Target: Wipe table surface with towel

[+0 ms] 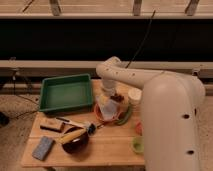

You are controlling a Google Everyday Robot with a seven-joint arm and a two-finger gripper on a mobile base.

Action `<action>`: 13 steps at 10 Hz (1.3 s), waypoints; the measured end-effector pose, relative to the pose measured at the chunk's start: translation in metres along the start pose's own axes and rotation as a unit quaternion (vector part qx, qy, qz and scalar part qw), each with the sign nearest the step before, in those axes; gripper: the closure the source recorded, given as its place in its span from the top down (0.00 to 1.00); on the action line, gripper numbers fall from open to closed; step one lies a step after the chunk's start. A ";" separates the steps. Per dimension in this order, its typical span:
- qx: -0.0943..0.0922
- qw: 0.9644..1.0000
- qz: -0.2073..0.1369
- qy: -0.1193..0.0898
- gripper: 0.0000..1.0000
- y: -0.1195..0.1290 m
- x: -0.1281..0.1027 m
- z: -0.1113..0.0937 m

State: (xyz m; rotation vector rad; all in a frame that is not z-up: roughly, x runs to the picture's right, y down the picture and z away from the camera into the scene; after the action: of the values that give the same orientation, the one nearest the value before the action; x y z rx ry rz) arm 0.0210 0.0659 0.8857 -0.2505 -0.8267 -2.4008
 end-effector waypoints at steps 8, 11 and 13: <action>-0.012 0.999 -0.041 0.006 0.62 -0.011 0.041 -0.008; -0.015 0.999 -0.049 0.003 0.62 -0.010 0.047 -0.003; -0.016 0.999 -0.051 -0.001 0.62 -0.009 0.047 0.002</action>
State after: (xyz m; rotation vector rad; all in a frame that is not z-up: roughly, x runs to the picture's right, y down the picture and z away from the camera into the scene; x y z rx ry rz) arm -0.0224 0.0511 0.8990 -0.2283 -0.8212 -2.5111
